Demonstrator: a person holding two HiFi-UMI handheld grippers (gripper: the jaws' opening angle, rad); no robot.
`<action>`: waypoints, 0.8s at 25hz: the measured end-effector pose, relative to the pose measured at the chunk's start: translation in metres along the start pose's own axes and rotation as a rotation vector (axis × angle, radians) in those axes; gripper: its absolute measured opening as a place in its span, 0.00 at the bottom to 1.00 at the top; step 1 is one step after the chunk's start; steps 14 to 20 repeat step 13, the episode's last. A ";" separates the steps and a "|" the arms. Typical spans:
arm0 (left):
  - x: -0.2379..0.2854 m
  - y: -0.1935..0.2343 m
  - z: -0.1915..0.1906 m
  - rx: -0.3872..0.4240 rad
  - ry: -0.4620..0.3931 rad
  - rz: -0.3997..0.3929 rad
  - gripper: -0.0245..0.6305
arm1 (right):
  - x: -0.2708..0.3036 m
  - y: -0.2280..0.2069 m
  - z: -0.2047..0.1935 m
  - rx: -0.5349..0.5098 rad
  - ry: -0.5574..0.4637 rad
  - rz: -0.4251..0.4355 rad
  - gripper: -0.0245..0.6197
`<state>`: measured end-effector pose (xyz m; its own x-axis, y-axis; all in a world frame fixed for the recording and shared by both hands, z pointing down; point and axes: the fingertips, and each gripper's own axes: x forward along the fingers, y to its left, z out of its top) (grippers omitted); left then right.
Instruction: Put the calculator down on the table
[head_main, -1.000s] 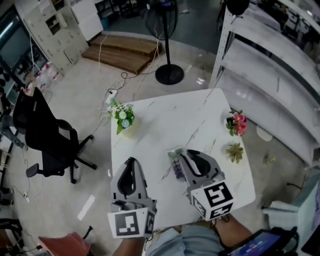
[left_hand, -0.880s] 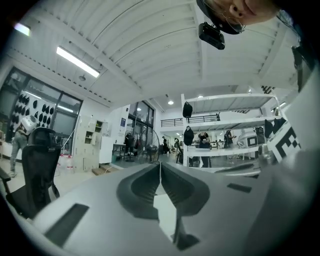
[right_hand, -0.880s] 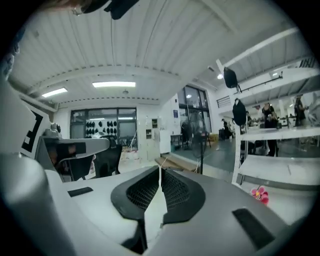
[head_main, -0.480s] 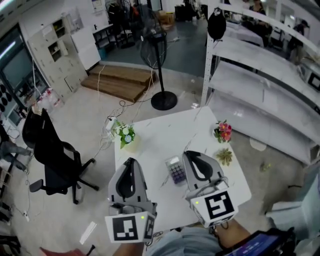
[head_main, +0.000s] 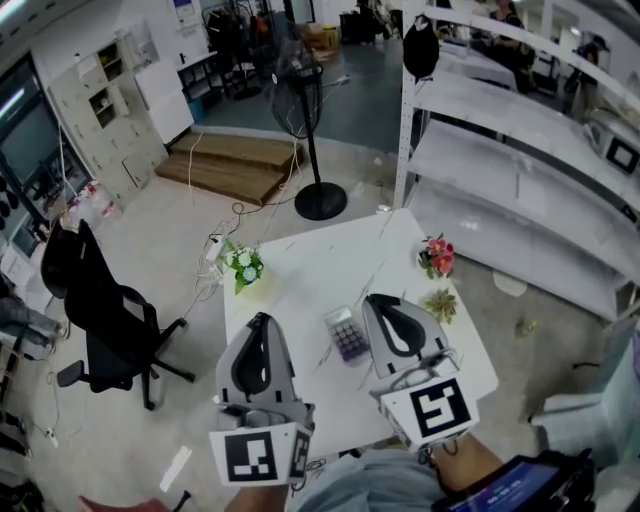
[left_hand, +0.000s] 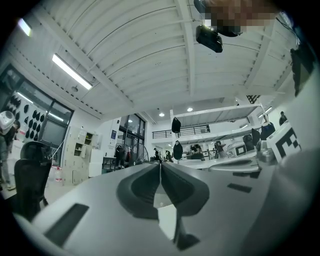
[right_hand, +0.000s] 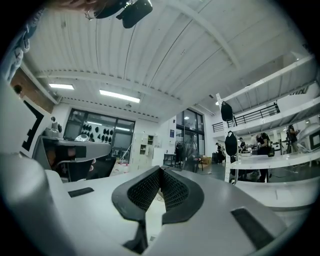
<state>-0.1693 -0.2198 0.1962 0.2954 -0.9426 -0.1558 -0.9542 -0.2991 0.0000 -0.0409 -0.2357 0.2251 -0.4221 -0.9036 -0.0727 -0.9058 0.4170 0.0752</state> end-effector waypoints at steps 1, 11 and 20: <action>0.000 0.000 -0.001 0.004 -0.001 -0.001 0.06 | 0.000 0.000 -0.001 0.000 0.000 0.001 0.06; 0.007 -0.001 -0.006 0.016 0.001 0.004 0.06 | 0.006 -0.003 -0.003 -0.001 -0.003 0.011 0.06; 0.008 -0.001 -0.007 0.013 0.001 0.006 0.06 | 0.007 -0.004 -0.004 0.000 -0.003 0.011 0.06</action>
